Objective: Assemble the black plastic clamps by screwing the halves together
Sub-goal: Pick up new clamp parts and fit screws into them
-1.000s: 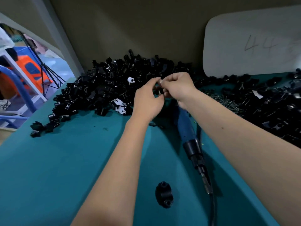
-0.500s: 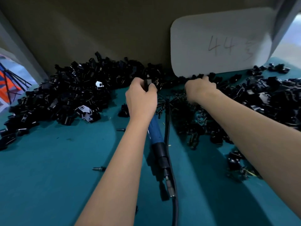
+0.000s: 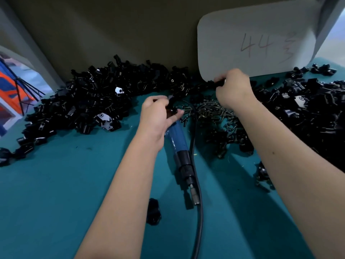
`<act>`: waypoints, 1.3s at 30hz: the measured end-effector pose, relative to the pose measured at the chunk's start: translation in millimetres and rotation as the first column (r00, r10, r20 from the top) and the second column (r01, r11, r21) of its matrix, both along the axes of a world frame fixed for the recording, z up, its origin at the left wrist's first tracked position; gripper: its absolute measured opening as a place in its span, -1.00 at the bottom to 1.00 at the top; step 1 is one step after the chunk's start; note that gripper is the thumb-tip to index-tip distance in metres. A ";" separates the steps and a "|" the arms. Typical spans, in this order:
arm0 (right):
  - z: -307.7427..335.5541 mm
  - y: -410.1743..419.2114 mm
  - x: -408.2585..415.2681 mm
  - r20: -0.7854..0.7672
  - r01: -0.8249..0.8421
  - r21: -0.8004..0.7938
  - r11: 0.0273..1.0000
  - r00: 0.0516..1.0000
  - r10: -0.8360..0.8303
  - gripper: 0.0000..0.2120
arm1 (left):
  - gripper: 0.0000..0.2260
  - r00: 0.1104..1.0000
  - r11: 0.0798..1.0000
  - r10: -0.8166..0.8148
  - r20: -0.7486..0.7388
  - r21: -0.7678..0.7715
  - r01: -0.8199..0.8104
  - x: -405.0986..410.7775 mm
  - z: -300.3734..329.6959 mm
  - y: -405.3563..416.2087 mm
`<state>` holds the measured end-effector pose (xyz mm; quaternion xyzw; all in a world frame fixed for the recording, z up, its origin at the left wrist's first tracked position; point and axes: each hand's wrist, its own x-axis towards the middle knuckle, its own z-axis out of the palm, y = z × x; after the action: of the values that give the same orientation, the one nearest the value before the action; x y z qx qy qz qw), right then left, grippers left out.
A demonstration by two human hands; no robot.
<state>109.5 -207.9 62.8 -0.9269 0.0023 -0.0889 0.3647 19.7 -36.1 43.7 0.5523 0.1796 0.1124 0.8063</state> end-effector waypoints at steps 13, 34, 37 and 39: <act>-39.0 32.1 -82.5 0.115 -0.389 0.778 0.493 0.860 0.497 -0.74 | -0.69 0.999 0.988 -0.012 0.033 -0.156 0.017 -44.9 -17.5 21.1; -51.2 26.1 -79.2 0.313 -0.538 0.726 0.429 0.814 0.490 -0.63 | -0.66 0.946 0.976 -0.206 0.250 -0.020 0.218 -52.7 -35.1 22.8; -50.6 24.8 -79.7 0.292 -0.551 0.713 0.434 0.796 0.531 -0.63 | -0.68 0.932 0.971 -0.227 0.282 -0.002 0.238 -53.0 -34.8 20.7; -49.5 24.3 -81.2 0.259 -0.535 0.739 0.409 0.787 0.560 -0.64 | -0.67 0.928 0.968 -0.240 0.287 -0.009 0.253 -53.2 -35.9 19.8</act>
<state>28.3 -183.7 13.4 -0.6214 -0.2563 0.0586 0.7380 -33.5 -16.3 7.9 0.5302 -0.0060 0.0843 0.8436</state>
